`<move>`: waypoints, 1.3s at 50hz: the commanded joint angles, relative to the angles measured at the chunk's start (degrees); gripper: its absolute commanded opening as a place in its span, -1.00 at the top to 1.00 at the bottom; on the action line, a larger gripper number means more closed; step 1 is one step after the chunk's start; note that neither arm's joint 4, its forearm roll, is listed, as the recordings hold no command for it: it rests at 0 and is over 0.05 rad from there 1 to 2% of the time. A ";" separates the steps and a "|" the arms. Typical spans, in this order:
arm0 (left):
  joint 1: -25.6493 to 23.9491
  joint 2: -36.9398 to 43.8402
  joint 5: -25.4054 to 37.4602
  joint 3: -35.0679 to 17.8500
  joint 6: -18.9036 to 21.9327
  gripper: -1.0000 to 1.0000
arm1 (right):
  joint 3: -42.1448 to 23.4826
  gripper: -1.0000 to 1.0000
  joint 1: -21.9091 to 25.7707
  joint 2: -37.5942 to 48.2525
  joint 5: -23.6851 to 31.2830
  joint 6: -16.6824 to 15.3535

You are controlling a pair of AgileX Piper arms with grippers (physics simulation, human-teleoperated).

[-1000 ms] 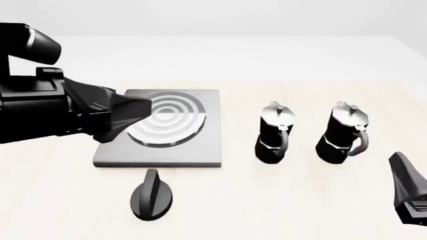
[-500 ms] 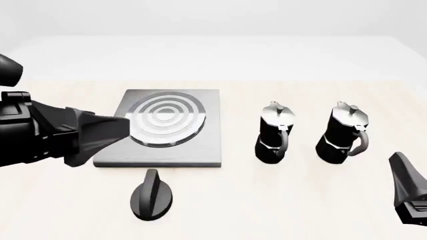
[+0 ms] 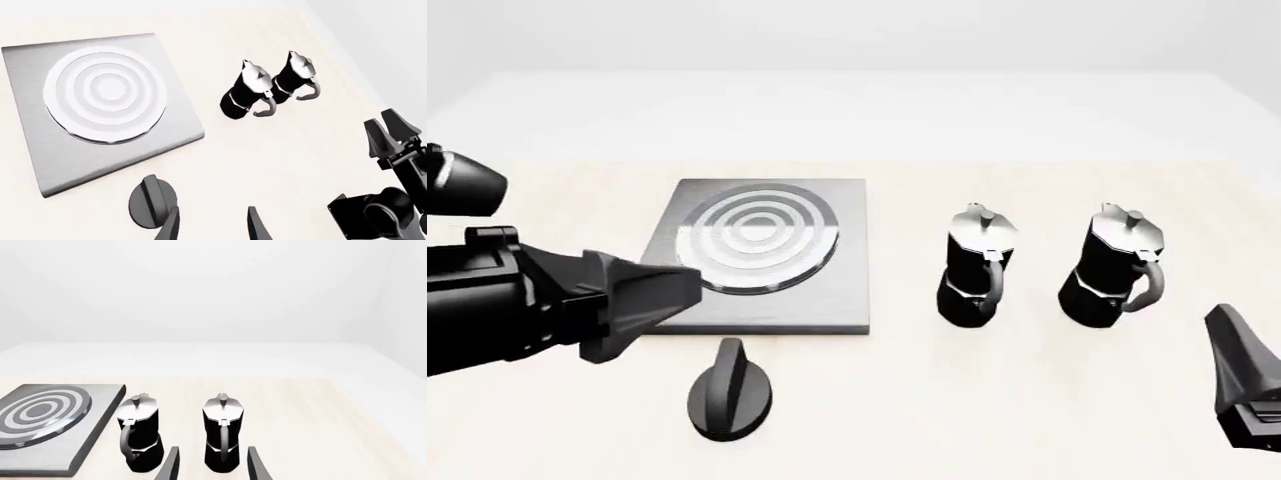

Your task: Turn off the stove.

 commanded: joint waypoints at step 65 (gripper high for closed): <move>-3.38 9.52 -22.05 13.62 -11.53 -1.00 | 0.00 -1.00 0.01 0.00 0.01 0.00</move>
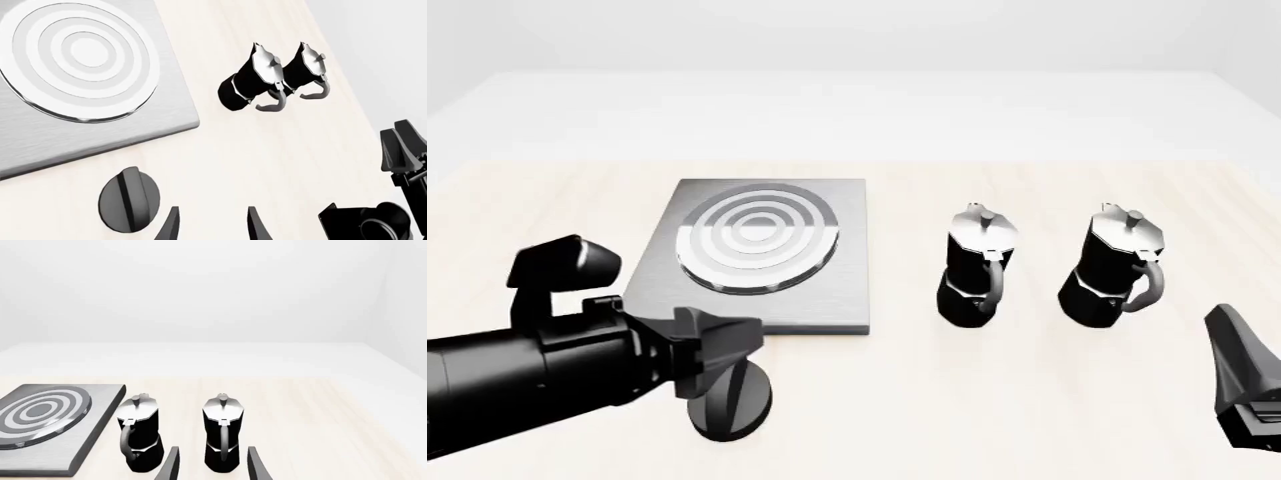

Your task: Turn off the stove.

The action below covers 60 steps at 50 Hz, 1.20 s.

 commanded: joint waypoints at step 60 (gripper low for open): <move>-1.92 9.39 -14.55 6.37 -6.41 -1.00 | 0.00 -1.00 0.00 0.00 0.00 0.02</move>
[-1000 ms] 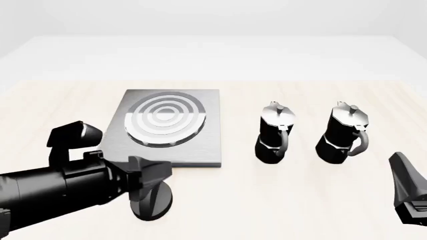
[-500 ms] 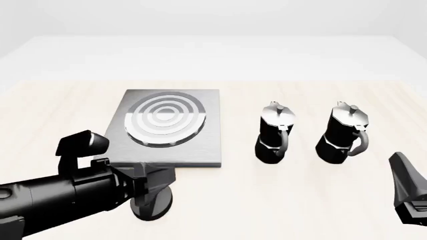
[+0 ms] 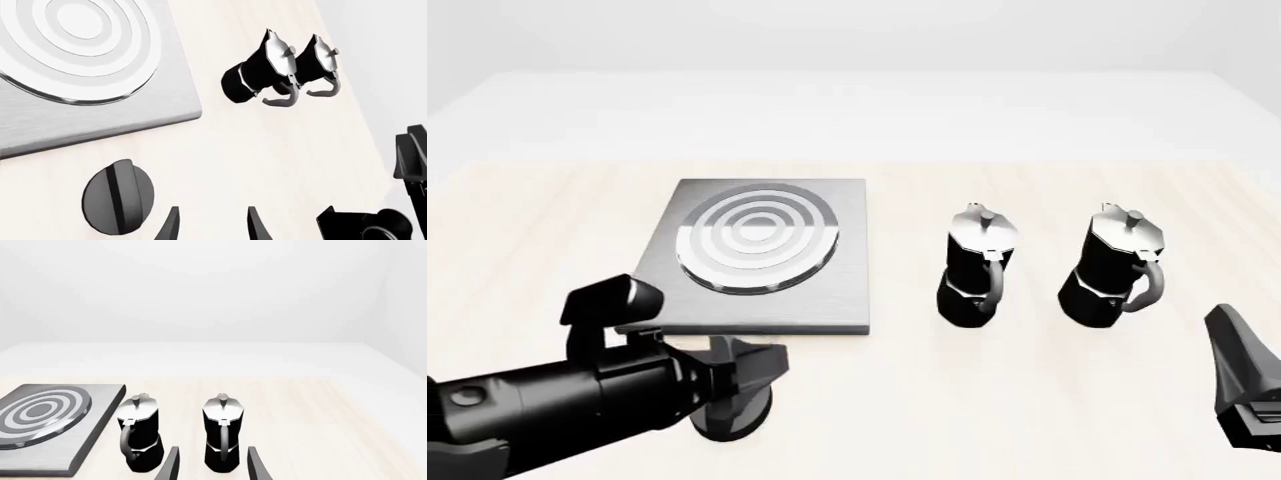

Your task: Turn off the stove.

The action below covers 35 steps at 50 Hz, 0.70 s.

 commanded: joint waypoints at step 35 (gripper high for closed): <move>-0.27 5.81 -6.50 2.34 -2.54 -1.00 | 0.00 -1.00 0.01 0.00 -0.01 0.00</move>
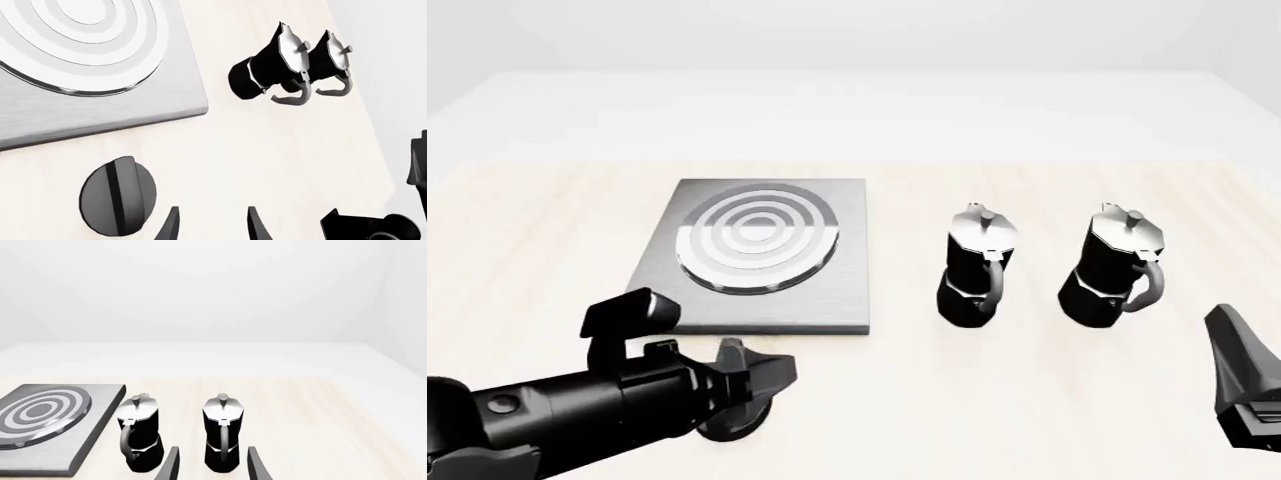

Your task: Turn off the stove.

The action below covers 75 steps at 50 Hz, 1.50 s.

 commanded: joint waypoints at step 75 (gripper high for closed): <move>-0.87 7.78 -10.87 3.94 -4.89 -1.00 | 0.00 -1.00 0.00 0.00 0.01 -0.01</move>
